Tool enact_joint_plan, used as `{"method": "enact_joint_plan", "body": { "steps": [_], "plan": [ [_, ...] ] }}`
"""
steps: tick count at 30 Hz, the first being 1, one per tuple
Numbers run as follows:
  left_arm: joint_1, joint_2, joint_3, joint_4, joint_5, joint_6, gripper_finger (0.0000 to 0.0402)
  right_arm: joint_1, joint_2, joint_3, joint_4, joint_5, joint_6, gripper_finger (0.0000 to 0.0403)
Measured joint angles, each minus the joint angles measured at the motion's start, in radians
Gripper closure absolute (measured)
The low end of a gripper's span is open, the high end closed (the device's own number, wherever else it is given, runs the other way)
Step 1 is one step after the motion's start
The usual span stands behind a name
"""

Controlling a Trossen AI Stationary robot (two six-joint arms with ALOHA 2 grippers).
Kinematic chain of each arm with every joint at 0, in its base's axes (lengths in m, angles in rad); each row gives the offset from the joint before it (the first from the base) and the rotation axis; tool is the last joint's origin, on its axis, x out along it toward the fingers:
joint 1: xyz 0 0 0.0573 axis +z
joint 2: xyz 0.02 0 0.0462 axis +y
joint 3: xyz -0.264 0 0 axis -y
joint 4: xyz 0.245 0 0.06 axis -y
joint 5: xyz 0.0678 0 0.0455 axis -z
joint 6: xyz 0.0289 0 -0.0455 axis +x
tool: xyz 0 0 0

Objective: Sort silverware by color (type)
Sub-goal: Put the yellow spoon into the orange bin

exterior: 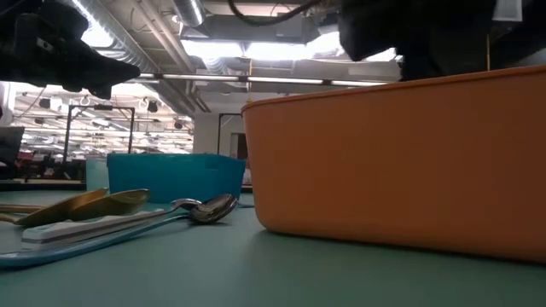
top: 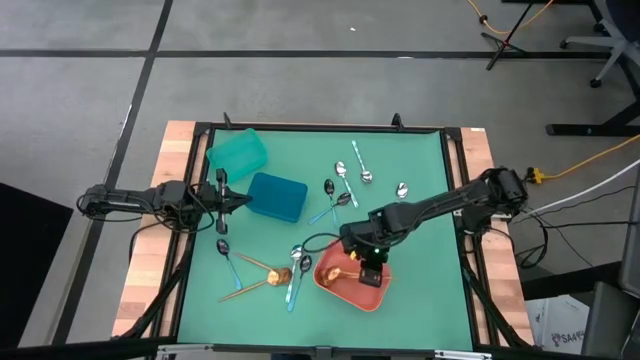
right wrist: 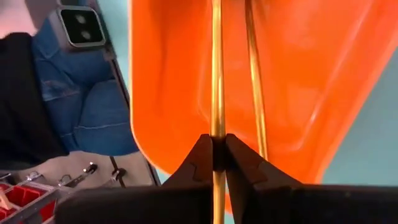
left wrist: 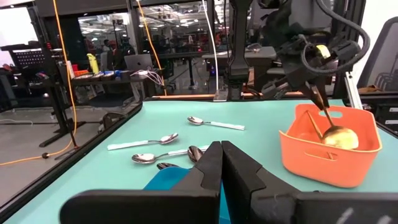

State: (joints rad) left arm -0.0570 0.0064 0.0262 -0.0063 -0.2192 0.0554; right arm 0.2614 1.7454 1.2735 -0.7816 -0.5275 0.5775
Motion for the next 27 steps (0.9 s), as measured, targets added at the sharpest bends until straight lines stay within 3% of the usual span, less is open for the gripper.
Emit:
{"method": "enact_joint_plan", "body": {
  "steps": [11,27],
  "plan": [
    [0.0,0.0,0.0,0.0,0.0,0.0,0.0401,-0.027,0.058,-0.001,0.046,-0.001,-0.138,0.0394],
    [0.0,0.0,0.0,0.0,0.0,0.0,0.0401,-0.027,0.09,-0.001,0.058,0.041,-0.172,0.0393]
  ]
}}
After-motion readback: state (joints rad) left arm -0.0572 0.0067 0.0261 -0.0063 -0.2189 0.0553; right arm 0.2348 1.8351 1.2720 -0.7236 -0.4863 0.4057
